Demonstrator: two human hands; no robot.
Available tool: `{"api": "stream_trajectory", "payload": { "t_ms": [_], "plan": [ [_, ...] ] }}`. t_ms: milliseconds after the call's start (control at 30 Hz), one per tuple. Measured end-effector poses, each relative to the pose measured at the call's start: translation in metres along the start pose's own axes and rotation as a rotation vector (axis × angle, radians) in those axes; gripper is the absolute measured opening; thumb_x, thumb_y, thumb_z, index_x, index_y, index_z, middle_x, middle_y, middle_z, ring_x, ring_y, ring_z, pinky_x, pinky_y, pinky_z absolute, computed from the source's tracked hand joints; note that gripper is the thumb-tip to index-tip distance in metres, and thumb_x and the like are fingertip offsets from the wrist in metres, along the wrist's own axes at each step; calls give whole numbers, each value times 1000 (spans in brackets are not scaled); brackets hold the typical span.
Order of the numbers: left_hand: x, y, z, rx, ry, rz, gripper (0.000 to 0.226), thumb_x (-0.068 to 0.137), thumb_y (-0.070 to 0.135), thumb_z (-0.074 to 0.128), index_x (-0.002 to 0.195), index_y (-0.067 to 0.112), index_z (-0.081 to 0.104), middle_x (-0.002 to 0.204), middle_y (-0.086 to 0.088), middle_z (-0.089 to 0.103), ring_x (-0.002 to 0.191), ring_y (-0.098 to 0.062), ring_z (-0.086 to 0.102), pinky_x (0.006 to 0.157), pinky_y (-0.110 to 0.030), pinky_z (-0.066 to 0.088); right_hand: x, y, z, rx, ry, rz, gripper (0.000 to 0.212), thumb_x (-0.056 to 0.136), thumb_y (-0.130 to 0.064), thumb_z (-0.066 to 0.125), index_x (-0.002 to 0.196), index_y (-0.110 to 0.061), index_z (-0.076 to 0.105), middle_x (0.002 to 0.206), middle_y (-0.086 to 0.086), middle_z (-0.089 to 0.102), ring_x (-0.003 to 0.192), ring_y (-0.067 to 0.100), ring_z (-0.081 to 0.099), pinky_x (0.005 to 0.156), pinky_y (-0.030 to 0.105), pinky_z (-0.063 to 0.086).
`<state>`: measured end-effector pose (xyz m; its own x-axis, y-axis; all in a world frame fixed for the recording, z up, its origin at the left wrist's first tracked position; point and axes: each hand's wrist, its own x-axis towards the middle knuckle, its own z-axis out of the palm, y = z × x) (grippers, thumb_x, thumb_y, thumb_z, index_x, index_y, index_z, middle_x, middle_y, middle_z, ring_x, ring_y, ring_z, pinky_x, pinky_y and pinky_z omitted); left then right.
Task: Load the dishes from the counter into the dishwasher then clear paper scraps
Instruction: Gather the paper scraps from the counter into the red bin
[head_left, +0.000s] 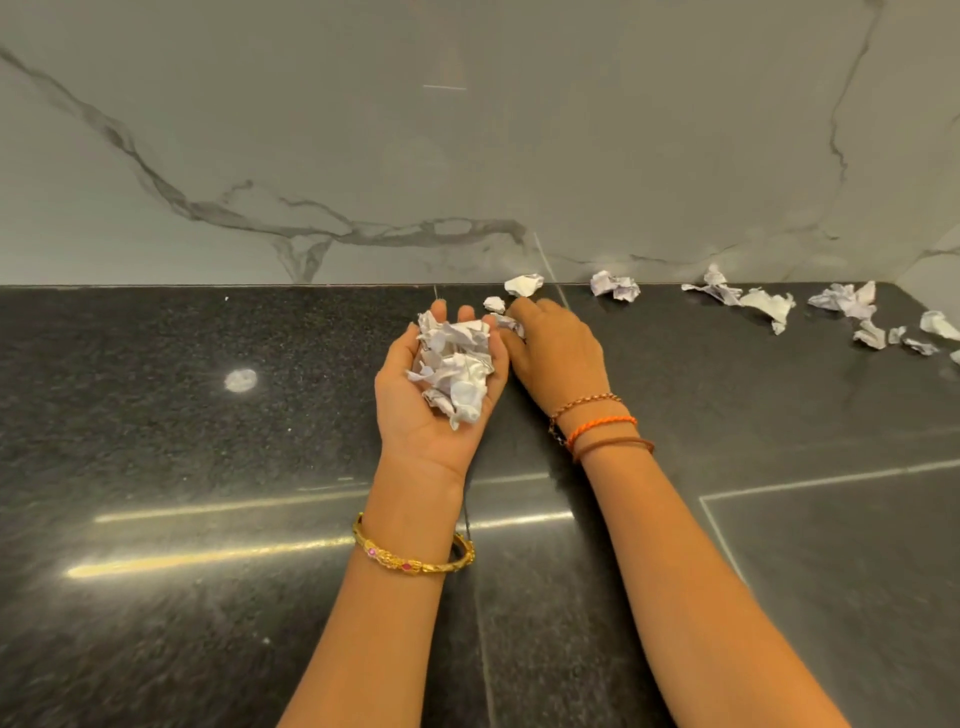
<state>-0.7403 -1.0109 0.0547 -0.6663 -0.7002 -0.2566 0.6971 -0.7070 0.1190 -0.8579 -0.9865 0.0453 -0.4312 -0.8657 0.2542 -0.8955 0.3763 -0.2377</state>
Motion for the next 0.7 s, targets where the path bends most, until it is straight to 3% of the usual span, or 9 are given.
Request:
{"api": "stream_trajectory", "payload": {
  "t_ms": [67, 133, 200, 267, 333, 400, 500, 600, 700],
  "plan": [
    [1, -4, 0, 7, 1, -2, 28, 96, 23, 38, 87, 11, 62, 74, -7, 67, 78, -21, 61, 62, -32, 56, -2, -3, 3, 121, 128, 19, 27, 95, -31, 46, 100, -7, 57, 91, 13, 63, 88, 23, 59, 65, 30, 36],
    [1, -7, 0, 28, 10, -2, 27, 96, 25, 38, 88, 13, 61, 79, -6, 65, 80, -20, 60, 62, -31, 56, -5, -14, -1, 568, 325, 140, 24, 92, -25, 55, 70, -15, 53, 58, -1, 53, 55, 3, 50, 53, 19, 33],
    [1, -9, 1, 53, 6, 9, 26, 95, 28, 38, 88, 16, 60, 84, -4, 62, 81, -19, 59, 62, -32, 56, -6, -23, -11, 1132, 501, 265, 35, 90, -20, 56, 58, -20, 43, 52, -5, 38, 48, 3, 34, 48, 17, 30],
    [1, -9, 1, 62, -13, 16, 26, 95, 29, 37, 89, 17, 59, 84, -3, 62, 80, -18, 59, 62, -33, 56, -10, -33, -20, 1422, 509, 230, 30, 91, -15, 54, 62, -18, 48, 58, -2, 39, 49, 2, 35, 47, 13, 32],
    [1, -11, 0, 84, -41, 28, 28, 96, 28, 36, 90, 15, 59, 79, -4, 65, 75, -16, 63, 62, -30, 57, -15, -49, -23, 1377, 412, 126, 17, 89, -16, 55, 73, -17, 61, 71, 1, 50, 57, -3, 45, 56, 12, 40],
    [-1, -13, 1, 113, -64, 46, 31, 97, 26, 34, 89, 11, 60, 72, -5, 68, 67, -14, 67, 64, -24, 56, -21, -57, -15, 1064, 342, 22, 18, 85, -24, 53, 88, -20, 70, 89, -1, 58, 80, 2, 53, 77, 22, 43],
    [-5, -14, 3, 143, -82, 95, 32, 98, 24, 33, 87, 9, 60, 68, -4, 68, 63, -11, 67, 63, -19, 55, -26, -58, -4, 652, 270, -88, 36, 84, -38, 40, 99, -28, 71, 103, -12, 62, 106, 6, 49, 93, 32, 27],
    [-5, -12, 3, 154, -88, 115, 34, 98, 27, 32, 88, 10, 60, 68, -4, 69, 64, -13, 68, 64, -21, 55, -27, -56, -8, 624, 161, -136, 46, 86, -44, 29, 114, -32, 64, 124, -12, 57, 131, 7, 28, 102, 35, 9],
    [-3, -11, 0, 168, -94, 100, 37, 97, 34, 30, 96, 11, 58, 87, -8, 66, 81, -19, 65, 74, -28, 55, -24, -51, -13, 731, 314, -122, 54, 83, -50, 23, 121, -32, 58, 131, -3, 51, 132, 14, 29, 109, 44, 12]
  ]
}}
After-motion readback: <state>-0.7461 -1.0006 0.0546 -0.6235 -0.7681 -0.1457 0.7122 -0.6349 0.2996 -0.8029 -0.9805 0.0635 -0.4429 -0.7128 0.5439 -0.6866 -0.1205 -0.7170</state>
